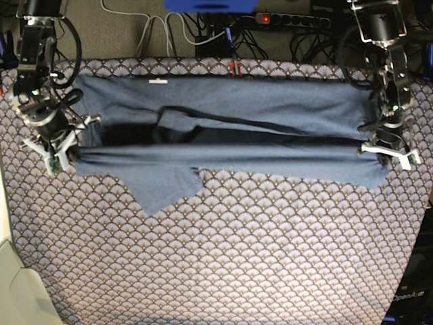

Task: Fold the T-shirt properly
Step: 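Lift the hem and fold it over toward the folded edge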

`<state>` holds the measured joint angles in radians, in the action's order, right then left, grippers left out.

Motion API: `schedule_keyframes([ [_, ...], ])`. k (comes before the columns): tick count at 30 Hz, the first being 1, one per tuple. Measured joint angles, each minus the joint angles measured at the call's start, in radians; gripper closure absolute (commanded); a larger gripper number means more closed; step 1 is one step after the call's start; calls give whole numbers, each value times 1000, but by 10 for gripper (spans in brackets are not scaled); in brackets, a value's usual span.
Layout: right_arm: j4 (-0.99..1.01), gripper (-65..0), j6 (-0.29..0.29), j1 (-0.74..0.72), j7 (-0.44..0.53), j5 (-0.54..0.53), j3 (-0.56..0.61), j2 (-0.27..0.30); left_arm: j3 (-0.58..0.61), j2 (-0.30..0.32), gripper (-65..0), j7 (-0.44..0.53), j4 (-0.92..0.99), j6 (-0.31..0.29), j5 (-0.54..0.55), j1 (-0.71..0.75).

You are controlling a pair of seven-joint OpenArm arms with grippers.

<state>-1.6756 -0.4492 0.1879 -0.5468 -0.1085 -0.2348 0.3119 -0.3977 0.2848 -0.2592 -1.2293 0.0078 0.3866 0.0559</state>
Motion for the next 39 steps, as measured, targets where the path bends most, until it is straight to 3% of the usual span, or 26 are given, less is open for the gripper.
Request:
schedule_keyframes([
  [3, 0, 0, 0, 18, -3, 4, -2, -7, 0, 0, -5, -7, -67, 3, 50, 46],
  [9, 0, 0, 0, 40, 5, 8, -6, -8, -65, 5, -5, -169, -163, -6, 163, 86],
  [21, -13, 0, 0, 54, 11, -2, -7, -8, -186, -3, -5, -322, -207, -8, 168, 142],
  [39, -13, 0, 0, 91, -1, 7, -8, -10, -192, -30, -6, -313, -197, -1, 153, 160],
])
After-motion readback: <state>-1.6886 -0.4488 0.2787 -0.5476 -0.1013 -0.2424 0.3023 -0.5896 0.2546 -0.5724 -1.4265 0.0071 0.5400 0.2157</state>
